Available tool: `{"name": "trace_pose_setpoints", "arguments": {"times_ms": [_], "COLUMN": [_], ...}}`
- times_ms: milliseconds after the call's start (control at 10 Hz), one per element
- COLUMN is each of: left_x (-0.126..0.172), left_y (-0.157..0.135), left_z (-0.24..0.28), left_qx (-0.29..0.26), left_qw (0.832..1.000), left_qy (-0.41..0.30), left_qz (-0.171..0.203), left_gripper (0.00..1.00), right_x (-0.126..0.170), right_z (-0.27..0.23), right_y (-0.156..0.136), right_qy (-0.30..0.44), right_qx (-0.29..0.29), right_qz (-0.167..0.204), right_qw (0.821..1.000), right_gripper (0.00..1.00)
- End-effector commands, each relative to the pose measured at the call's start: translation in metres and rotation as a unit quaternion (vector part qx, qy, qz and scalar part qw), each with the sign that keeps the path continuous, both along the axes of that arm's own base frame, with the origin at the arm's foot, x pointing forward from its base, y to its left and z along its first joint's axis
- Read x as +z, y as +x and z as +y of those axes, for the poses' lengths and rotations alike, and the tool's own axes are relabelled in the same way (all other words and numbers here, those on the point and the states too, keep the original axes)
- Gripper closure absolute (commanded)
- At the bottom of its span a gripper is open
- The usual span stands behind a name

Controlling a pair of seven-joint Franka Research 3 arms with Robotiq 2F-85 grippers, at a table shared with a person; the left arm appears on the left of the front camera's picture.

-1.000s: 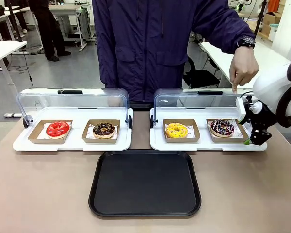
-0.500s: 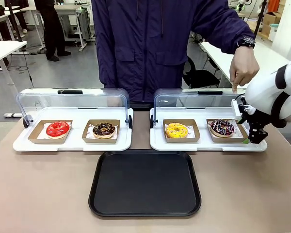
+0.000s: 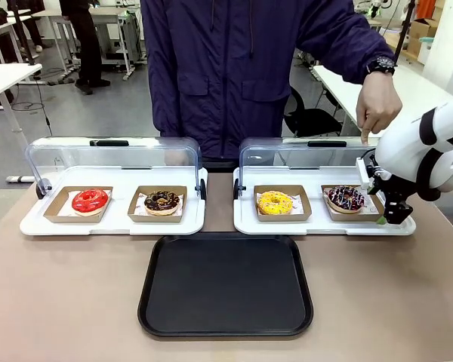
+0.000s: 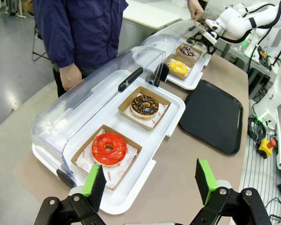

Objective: Move the fourth donut from the left to the tray.
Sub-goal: Pick up the Paper togo box containing the Donut indicated by the person and place it on the Handle tray.

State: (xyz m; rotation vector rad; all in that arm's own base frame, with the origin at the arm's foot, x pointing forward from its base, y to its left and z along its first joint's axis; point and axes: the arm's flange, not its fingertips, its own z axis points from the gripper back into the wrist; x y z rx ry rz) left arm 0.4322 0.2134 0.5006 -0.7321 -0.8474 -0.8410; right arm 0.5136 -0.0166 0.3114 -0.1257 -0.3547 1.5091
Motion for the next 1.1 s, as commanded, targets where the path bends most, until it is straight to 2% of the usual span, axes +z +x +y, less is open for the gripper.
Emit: {"name": "trace_pose_setpoints", "arguments": {"times_ms": [0,300,400,500,600,800,900,1000], "left_x": [0.001,0.001,0.001,0.001,0.001,0.001,0.001,0.001], "left_y": [-0.0013,-0.0013,-0.0013,-0.0013,-0.0013,-0.0013,-0.0013,-0.0013], "left_z": [0.0003,0.0003,0.0003,0.0003,0.0003,0.0003,0.0003,0.0003], "left_qx": [-0.005,-0.005,-0.005,-0.005,-0.005,-0.005,-0.005,-0.005], "left_qw": [1.0,1.0,1.0,1.0,1.0,1.0,1.0,1.0], "left_qy": [0.003,0.003,0.003,0.003,0.003,0.003,0.003,0.003], "left_qz": [0.002,0.002,0.002,0.002,0.002,0.002,0.002,0.002], "left_gripper": [0.0,0.0,0.0,0.0,0.0,0.0,0.0,0.0], "right_x": [-0.0014,-0.0064,-0.0061,-0.0051,-0.0049,-0.0041,-0.0039,-0.0029], "right_z": [0.0022,0.0023,0.0027,0.0026,0.002,0.0026,0.0031,0.0035], "right_y": [0.0088,0.0123,0.0119,0.0125,0.0121,0.0117,0.0116,0.0113], "right_qy": [-0.011,-0.011,-0.013,-0.017,-0.019,-0.022,-0.025,-0.025], "right_qx": [-0.01,-0.008,-0.006,-0.007,-0.007,-0.003,-0.002,0.002], "right_qz": [0.002,0.011,0.014,0.017,0.021,0.029,0.033,0.038], "right_qw": [1.0,1.0,1.0,1.0,1.0,0.999,0.999,0.999], "right_gripper": [0.0,0.0,0.59,0.58,1.0,1.0,0.85,0.94]}}
